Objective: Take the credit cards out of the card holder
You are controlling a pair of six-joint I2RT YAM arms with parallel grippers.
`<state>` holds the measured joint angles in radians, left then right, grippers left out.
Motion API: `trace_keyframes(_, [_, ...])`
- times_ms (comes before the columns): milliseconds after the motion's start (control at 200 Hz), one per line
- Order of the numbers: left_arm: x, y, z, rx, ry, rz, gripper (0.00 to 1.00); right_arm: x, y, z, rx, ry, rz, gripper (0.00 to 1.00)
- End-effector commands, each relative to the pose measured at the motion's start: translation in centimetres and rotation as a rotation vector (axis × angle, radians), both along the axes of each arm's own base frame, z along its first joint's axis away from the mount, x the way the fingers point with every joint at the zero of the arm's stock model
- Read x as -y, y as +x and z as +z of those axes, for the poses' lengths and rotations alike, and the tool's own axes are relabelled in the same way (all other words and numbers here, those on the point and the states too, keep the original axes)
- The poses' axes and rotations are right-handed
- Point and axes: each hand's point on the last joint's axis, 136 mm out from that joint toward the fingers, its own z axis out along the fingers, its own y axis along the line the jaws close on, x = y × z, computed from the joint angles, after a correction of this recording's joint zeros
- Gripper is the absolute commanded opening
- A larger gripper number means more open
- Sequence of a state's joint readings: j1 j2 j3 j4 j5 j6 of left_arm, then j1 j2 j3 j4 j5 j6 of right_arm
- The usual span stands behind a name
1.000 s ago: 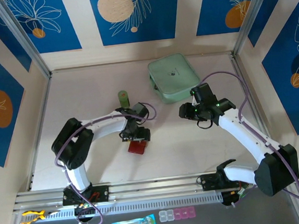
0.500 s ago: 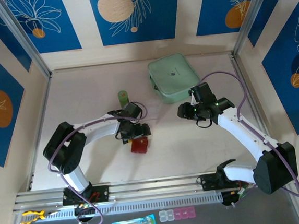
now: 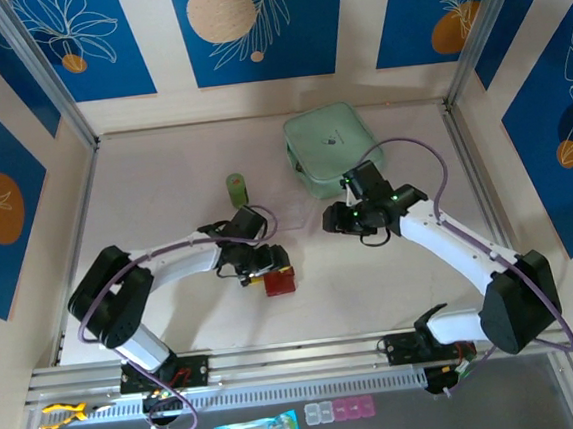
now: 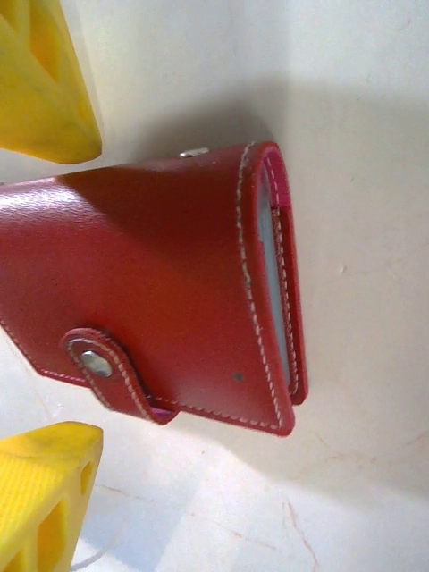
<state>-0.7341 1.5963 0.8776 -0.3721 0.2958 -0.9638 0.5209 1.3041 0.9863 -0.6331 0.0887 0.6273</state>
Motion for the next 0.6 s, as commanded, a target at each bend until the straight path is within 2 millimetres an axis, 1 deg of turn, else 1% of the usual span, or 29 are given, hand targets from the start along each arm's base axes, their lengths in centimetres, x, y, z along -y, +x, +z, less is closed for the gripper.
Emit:
trace_keyframes(0, [-0.6, 0.3, 1.2, 0.034, -0.041, 0.018, 0.76, -2.3, -0.7, 0.3, -0.038, 0.021, 0.033, 0.5])
trace_keyframes(170, [-2.3, 1.0, 1.7, 0.071, -0.099, 0.059, 0.75, -5.0, -2.4, -1.2, -0.11, -0.008, 0.087, 0.47])
trace_keyframes(295, [-3.7, 1.1, 1.8, 0.084, -0.143, 0.091, 0.71, -7.4, -3.4, -2.4, -0.155, -0.042, 0.135, 0.46])
trace_keyframes(385, [-4.8, 1.2, 2.0, 0.096, -0.182, 0.114, 0.66, -9.1, -4.0, -3.2, -0.183, -0.083, 0.166, 0.46])
trace_keyframes(465, [-5.7, 1.3, 2.1, 0.114, -0.194, 0.133, 0.59, -10.2, -4.4, -4.0, -0.195, -0.131, 0.182, 0.45])
trace_keyframes(595, [-6.5, 1.2, 2.3, 0.133, -0.226, 0.149, 0.4, -11.8, -4.9, -5.3, -0.22, -0.186, 0.209, 0.44])
